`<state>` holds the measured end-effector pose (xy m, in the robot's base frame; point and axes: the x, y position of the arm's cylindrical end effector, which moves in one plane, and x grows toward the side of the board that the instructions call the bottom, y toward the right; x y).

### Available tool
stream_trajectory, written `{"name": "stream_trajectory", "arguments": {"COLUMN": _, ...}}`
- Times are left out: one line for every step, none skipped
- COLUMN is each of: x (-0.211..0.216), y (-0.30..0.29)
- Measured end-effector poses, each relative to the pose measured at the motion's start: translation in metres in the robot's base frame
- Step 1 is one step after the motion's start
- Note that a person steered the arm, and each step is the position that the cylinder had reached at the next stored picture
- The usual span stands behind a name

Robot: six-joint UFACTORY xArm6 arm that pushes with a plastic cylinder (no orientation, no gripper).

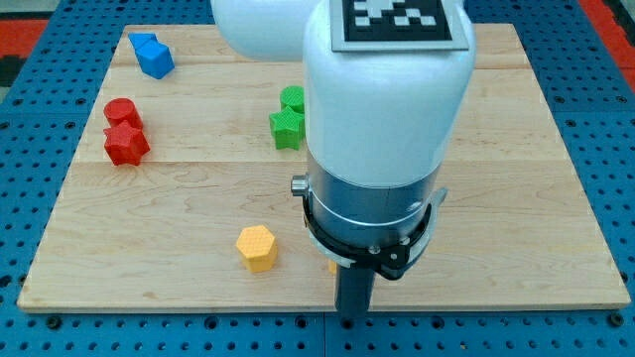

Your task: Push the yellow hexagon into the yellow heart

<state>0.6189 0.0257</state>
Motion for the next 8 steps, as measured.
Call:
{"name": "stream_trajectory", "arguments": {"x": 0.0, "y": -0.015}}
{"name": "stream_trajectory", "arguments": {"x": -0.001, "y": -0.035}}
{"name": "stream_trajectory", "arguments": {"x": -0.001, "y": -0.041}}
{"name": "stream_trajectory", "arguments": {"x": -0.001, "y": -0.052}}
{"name": "stream_trajectory", "arguments": {"x": -0.007, "y": -0.054}}
{"name": "stream_trajectory", "arguments": {"x": 0.0, "y": -0.079}}
{"name": "stream_trajectory", "arguments": {"x": -0.011, "y": -0.108}}
{"name": "stream_trajectory", "arguments": {"x": -0.014, "y": -0.143}}
